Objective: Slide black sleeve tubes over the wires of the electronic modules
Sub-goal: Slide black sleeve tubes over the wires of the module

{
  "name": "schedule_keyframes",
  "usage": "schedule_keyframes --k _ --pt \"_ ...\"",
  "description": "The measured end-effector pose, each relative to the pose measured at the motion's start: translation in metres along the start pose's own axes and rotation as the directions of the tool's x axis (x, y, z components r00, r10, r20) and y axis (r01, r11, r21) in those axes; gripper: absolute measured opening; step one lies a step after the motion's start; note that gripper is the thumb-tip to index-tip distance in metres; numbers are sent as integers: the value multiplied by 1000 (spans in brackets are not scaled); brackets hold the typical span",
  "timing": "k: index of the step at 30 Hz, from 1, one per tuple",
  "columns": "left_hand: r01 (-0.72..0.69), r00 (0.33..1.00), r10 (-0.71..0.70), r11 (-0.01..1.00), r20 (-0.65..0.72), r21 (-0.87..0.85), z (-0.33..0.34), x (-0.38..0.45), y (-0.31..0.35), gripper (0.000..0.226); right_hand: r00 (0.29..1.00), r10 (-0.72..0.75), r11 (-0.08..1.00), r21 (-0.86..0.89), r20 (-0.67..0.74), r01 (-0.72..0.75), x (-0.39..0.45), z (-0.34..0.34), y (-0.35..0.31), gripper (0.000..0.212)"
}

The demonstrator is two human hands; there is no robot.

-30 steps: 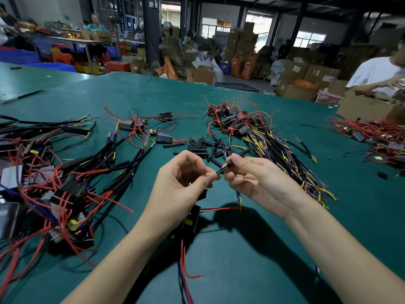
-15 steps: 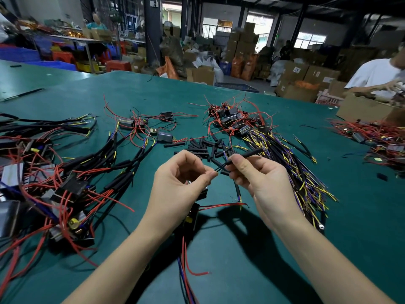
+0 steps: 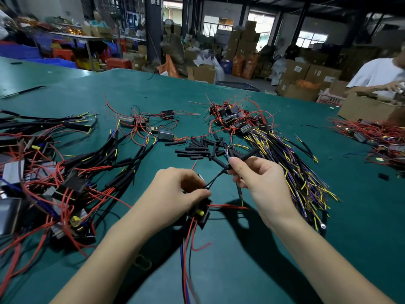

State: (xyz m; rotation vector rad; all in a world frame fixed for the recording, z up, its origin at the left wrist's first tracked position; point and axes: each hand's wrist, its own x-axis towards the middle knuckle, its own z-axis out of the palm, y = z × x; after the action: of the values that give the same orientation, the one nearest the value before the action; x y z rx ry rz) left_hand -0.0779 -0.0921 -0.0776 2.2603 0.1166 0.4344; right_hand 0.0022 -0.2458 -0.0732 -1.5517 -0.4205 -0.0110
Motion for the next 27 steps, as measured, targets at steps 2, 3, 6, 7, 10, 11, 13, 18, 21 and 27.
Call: schedule_keyframes --k 2,3,6,7,10,11,13,18,21,27 --pt "10 1000 -11 1000 -13 -18 0 -1 1 5 1000 5 1000 3 9 -5 -1 0 1 21" --pt "11 1000 -11 1000 -18 -21 1 -1 1 6 1000 8 1000 -3 26 -8 -2 1 2 20" --pt "9 998 -11 999 -58 -39 7 -2 2 6 991 24 997 -73 134 -15 -7 7 6 17" --pt "14 997 -18 999 -76 -52 10 -2 2 6 984 32 994 -111 175 -12 -9 9 7 17" --pt "60 993 -68 995 -96 -85 13 -2 1 5 977 46 982 -189 210 -6 -13 12 11 14" --pt "81 992 -89 992 -87 -97 12 -1 0 10 978 44 979 -203 205 -1 -13 13 12 14" --pt "109 993 -115 985 -36 -136 7 0 -1 30 977 45 976 -217 209 2 -13 12 12 16" --pt "0 1000 -11 925 -28 -380 1 -1 10 26 971 23 944 -326 237 57 -18 13 13 12" --pt "-73 994 38 926 -102 -369 6 -4 14 11 961 -27 933 -339 275 123 -21 15 13 8" --pt "-88 984 10 894 -177 -439 8 1 8 10 920 -12 854 -475 393 214 -4 -3 2 14"
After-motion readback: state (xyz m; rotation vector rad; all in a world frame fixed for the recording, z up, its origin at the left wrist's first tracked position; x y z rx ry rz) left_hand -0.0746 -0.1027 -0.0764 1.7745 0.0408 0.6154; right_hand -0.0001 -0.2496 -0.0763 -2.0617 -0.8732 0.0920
